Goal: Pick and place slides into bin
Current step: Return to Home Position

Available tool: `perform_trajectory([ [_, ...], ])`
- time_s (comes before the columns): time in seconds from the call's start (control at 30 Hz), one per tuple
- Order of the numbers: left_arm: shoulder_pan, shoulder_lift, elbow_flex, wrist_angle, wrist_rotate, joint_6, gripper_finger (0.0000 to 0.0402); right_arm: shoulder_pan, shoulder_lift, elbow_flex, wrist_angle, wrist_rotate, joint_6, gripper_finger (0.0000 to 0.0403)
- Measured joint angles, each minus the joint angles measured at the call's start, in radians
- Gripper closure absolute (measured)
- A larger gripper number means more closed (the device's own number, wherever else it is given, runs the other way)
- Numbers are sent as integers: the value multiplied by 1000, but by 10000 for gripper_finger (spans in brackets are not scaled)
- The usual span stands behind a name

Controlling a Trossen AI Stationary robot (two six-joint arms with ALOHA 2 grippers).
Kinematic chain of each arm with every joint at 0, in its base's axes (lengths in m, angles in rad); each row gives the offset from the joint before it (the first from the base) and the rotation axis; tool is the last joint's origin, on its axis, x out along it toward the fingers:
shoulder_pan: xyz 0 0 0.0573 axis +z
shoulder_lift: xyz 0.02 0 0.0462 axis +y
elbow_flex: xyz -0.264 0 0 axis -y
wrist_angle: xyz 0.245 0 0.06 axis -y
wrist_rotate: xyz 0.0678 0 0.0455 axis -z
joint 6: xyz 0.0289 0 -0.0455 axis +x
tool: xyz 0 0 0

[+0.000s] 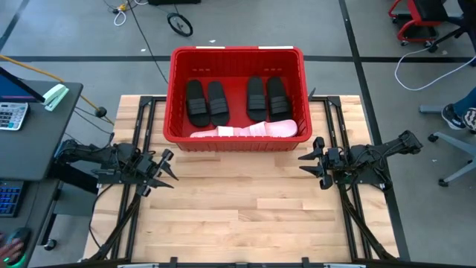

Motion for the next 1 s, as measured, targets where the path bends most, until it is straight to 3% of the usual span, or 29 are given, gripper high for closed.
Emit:
perform_trajectory([
  [1.0, 0, 0, 0, 0, 0, 1, 249, 0, 0, 0, 0, 0, 0, 239],
])
